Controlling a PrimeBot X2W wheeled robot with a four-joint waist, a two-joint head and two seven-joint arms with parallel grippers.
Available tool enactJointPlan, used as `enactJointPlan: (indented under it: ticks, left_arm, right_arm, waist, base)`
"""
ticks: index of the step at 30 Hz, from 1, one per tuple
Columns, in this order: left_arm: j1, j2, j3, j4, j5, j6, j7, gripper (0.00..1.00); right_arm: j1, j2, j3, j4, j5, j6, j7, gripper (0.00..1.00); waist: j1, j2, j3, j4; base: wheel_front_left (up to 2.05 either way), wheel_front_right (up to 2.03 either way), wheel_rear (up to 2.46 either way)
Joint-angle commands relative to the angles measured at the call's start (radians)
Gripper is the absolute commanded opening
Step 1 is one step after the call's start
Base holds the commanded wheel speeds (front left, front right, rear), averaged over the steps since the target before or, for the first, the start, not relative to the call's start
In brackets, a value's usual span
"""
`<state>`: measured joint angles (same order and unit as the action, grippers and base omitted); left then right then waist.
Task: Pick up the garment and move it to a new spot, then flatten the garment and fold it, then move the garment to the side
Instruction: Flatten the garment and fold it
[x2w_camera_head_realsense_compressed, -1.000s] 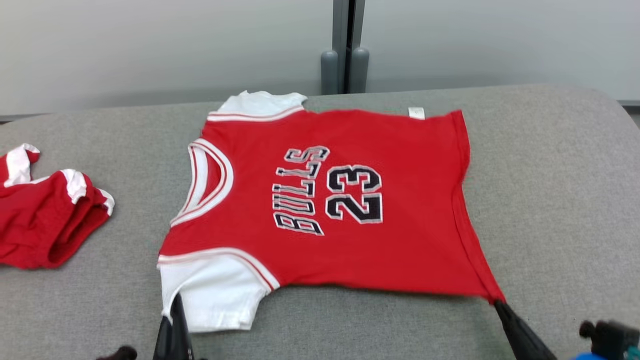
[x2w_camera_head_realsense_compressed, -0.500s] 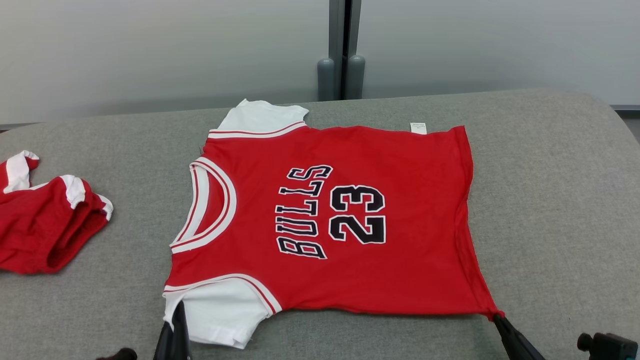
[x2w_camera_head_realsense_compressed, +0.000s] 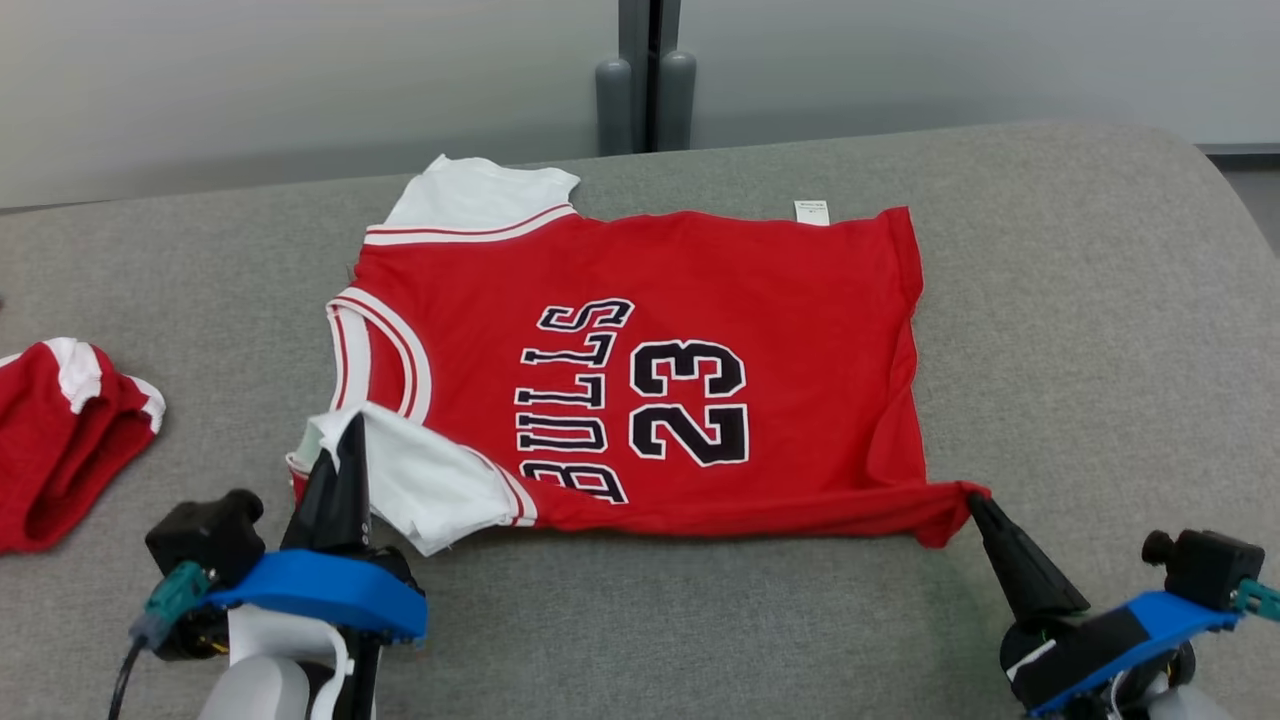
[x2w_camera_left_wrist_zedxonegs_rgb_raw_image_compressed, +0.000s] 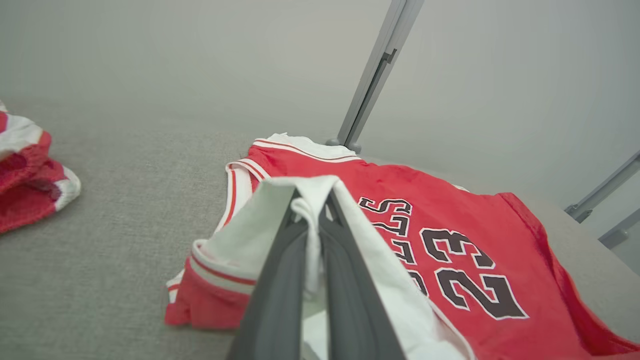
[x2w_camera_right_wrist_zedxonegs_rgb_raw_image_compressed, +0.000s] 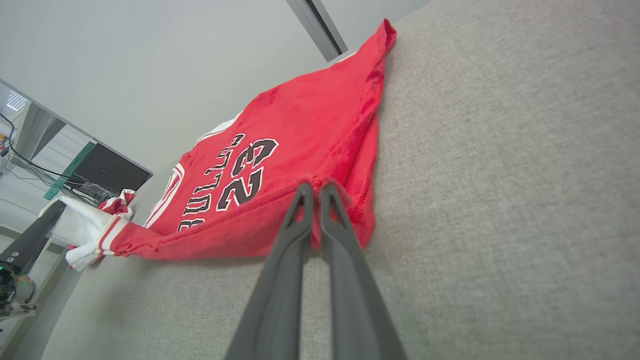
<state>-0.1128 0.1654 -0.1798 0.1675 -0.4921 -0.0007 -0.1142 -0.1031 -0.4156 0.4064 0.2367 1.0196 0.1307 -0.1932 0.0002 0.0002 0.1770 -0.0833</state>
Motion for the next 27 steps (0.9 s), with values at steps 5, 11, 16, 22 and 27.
enactJointPlan:
  ticks: [5, 11, 16, 22, 27]
  left_arm:
    - [-0.129, 0.025, -0.003, 0.096, 0.009, -0.013, 0.021, 0.00]
    - [-0.260, 0.045, -0.010, 0.227, 0.025, -0.025, 0.026, 0.00]
    - [-0.339, 0.043, -0.034, 0.342, 0.048, -0.038, 0.011, 0.85]
    - [-0.329, 0.046, -0.042, 0.422, 0.057, -0.047, -0.058, 1.00]
    - [-0.277, 0.062, -0.044, 0.438, 0.067, -0.036, -0.091, 1.00]
  right_arm:
    - [-0.135, 0.022, 0.018, 0.063, 0.011, 0.000, 0.014, 0.00]
    - [-0.272, 0.053, 0.045, 0.190, -0.001, 0.000, 0.007, 0.00]
    - [-0.343, 0.065, 0.093, 0.265, -0.019, 0.000, -0.013, 0.98]
    - [-0.308, 0.031, 0.131, 0.300, -0.085, 0.000, -0.060, 1.00]
    - [-0.266, 0.010, 0.122, 0.311, -0.149, 0.000, -0.072, 1.00]
  waist:
    - [-0.0002, -0.0002, 0.040, -0.024]
    - [-0.0002, -0.0002, 0.087, -0.028]
    - [-0.0002, -0.0002, 0.100, -0.023]
    - [-0.0002, -0.0002, 0.071, -0.013]
    - [-0.0002, -0.0002, 0.056, -0.010]
  base:
    - [0.00, 0.00, 0.00]
    - [0.00, 0.00, 0.00]
    - [0.00, 0.00, 0.00]
    - [0.00, 0.00, 0.00]
    - [0.00, 0.00, 0.00]
